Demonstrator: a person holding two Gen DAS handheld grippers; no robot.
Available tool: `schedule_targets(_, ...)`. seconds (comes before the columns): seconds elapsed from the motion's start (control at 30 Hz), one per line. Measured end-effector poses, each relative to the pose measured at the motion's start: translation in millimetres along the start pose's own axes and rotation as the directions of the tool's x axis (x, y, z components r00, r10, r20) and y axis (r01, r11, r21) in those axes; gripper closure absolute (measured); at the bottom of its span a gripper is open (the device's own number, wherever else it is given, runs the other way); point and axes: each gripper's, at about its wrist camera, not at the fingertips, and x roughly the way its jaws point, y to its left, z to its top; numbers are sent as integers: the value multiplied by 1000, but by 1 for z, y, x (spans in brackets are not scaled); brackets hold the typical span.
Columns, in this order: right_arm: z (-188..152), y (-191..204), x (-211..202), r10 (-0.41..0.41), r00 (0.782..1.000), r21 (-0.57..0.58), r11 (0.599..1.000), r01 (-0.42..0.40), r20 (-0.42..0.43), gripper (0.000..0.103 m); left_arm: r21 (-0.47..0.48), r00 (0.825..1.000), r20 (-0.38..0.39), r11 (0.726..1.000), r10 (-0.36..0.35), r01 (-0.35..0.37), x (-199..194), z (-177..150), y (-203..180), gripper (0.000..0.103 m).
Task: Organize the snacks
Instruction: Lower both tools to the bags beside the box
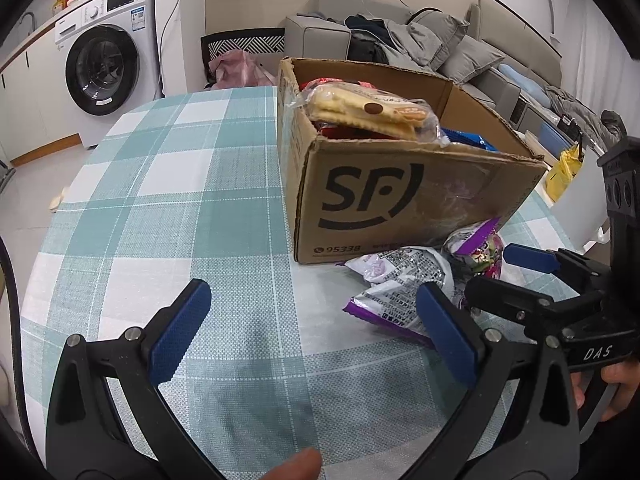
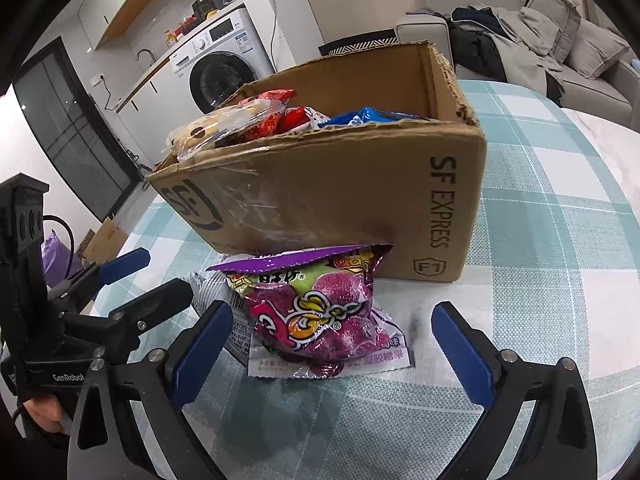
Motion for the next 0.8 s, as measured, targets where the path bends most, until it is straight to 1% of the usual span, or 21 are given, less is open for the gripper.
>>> schedule_targets(0.07, 1, -2, 1, 7, 1000, 0, 1000, -7, 1, 7, 7, 1000, -5, 1000, 0, 0, 2, 1, 1, 1)
schedule_targets(0.13, 1, -2, 3, 21, 1000, 1, 1000, -21, 0, 23, 11, 1000, -5, 1000, 4, -4, 2, 1, 0, 1)
schedule_targets(0.23, 0, -5, 3, 41, 999, 14, 999, -41, -6, 30, 15, 1000, -3, 1000, 14, -14, 1, 2, -1, 1)
schedule_targets(0.27, -1, -5, 4, 49, 999, 15, 999, -49, -10, 30, 13, 1000, -2, 1000, 14, -13, 0, 2, -1, 1)
schedule_targets(0.3, -1, -4, 3, 52, 999, 12, 999, -52, -10, 34, 13, 1000, -2, 1000, 13, -13, 0, 3, -1, 1)
schedule_targets(0.33, -2, -4, 1, 60, 998, 10, 998, -60, -6, 44, 15, 1000, -3, 1000, 15, -15, 0, 3, -1, 1)
schedule_targets(0.4, -3, -5, -4, 80, 997, 15, 997, -80, 3, 44, 23, 1000, -4, 1000, 18, -18, 0, 3, -4, 1)
schedule_targets(0.57, -10, -9, -11, 77, 997, 12, 997, -78, 19, 46, 42, 1000, -7, 999, 11, -11, -1, 3, -13, 1)
schedule_targets(0.7, -17, -14, -22, 76, 996, 25, 997, -78, 40, 46, 67, 1000, -22, 998, -11, 12, -1, 1, -25, 1)
schedule_targets(0.8, -21, -17, -32, 67, 996, 26, 997, -69, 54, 46, 90, 999, -40, 996, -8, 12, 5, 1, -36, 1)
